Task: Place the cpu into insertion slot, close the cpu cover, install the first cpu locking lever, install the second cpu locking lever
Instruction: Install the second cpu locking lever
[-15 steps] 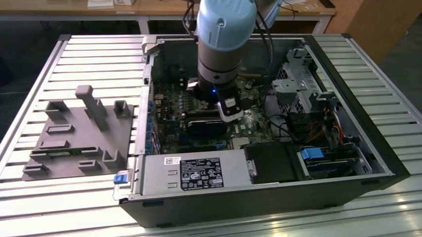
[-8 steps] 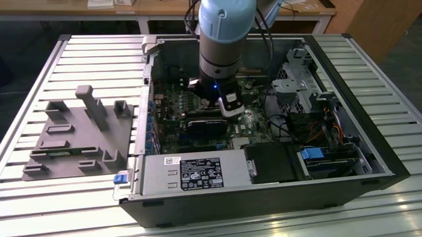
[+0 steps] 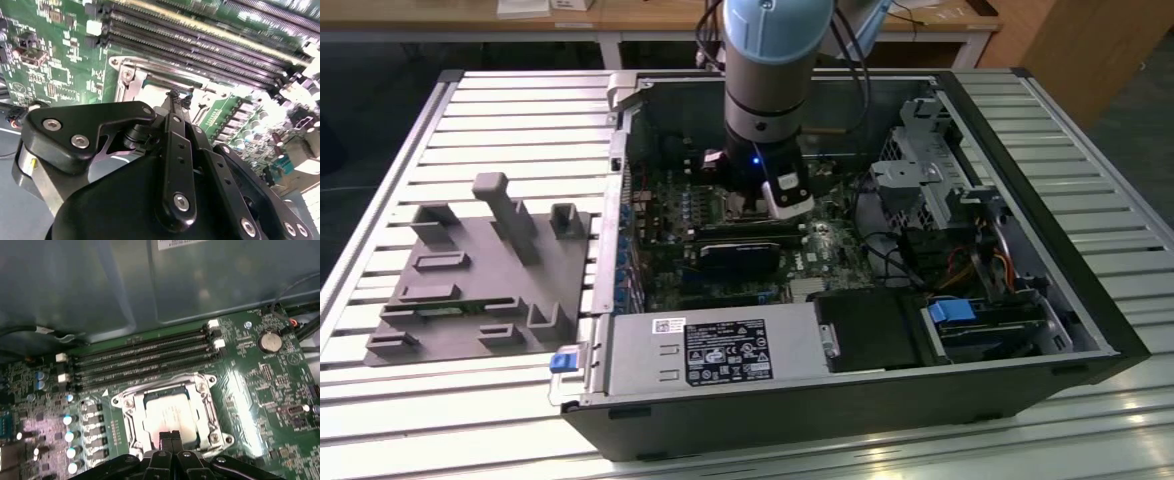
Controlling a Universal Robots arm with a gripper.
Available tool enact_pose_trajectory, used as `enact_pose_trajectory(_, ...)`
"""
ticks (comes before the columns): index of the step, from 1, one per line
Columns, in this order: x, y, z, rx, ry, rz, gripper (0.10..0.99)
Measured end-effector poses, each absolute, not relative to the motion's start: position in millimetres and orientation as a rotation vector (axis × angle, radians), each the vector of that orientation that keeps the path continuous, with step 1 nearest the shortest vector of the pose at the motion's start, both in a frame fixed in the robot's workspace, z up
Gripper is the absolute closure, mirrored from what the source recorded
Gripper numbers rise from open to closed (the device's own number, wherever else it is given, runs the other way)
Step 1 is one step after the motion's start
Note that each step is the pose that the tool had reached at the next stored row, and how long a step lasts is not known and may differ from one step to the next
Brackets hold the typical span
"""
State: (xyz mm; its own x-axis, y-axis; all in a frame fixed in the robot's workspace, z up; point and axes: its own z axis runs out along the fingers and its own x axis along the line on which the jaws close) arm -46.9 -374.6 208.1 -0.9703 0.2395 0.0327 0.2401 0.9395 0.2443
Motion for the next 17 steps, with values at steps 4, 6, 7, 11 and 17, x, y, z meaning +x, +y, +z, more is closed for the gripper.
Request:
enact_pose_trajectory(4,-44,-368,208,-0.382,-3.097,-0.362,0.984)
enact_pose_trajectory(6,-43,-365,208,-0.383,-3.100,-0.348,0.984)
enact_pose_trajectory(7,-43,-364,208,-0.383,-3.101,-0.343,0.984)
enact_pose_trajectory(11,-42,-358,208,-0.383,-3.104,-0.323,0.984)
enact_pose_trajectory(17,-42,-355,208,-0.383,-3.109,-0.299,0.984)
